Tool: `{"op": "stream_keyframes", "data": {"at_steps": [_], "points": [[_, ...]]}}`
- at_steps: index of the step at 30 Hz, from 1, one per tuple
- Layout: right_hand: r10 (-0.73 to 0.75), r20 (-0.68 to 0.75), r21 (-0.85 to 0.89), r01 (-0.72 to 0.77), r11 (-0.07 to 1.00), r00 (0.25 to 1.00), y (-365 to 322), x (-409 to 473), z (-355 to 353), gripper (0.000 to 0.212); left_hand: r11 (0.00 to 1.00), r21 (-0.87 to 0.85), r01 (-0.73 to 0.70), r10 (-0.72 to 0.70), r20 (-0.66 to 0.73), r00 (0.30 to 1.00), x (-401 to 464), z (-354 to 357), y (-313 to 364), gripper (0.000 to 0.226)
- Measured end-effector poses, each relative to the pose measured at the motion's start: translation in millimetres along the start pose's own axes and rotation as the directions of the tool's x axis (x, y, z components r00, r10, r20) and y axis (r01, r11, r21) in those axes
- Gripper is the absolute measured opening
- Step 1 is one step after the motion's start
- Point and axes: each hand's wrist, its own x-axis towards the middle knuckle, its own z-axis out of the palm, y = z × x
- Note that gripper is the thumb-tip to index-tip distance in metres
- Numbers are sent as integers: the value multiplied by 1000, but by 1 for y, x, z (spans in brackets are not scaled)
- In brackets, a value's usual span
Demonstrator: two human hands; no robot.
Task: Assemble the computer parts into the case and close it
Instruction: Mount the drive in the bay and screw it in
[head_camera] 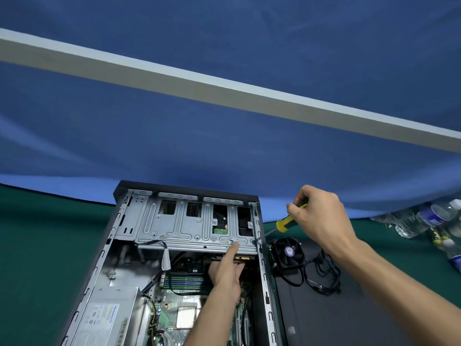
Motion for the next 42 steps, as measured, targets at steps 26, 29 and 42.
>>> {"op": "stream_keyframes", "data": {"at_steps": [26,29,42], "points": [[12,-25,-13,-12,1000,1000,9,-14,4,19,634,769,-85,-77,172,982,-17,-19,41,52],[27,-35,25,-26,999,999,12,-17,4,18,572,775,-267,110,250,962,-17,-11,41,26],[65,-37,63,-62,996,997,28,-16,7,20,-539,533,-652,231,838,494,9,16,30,27]]}}
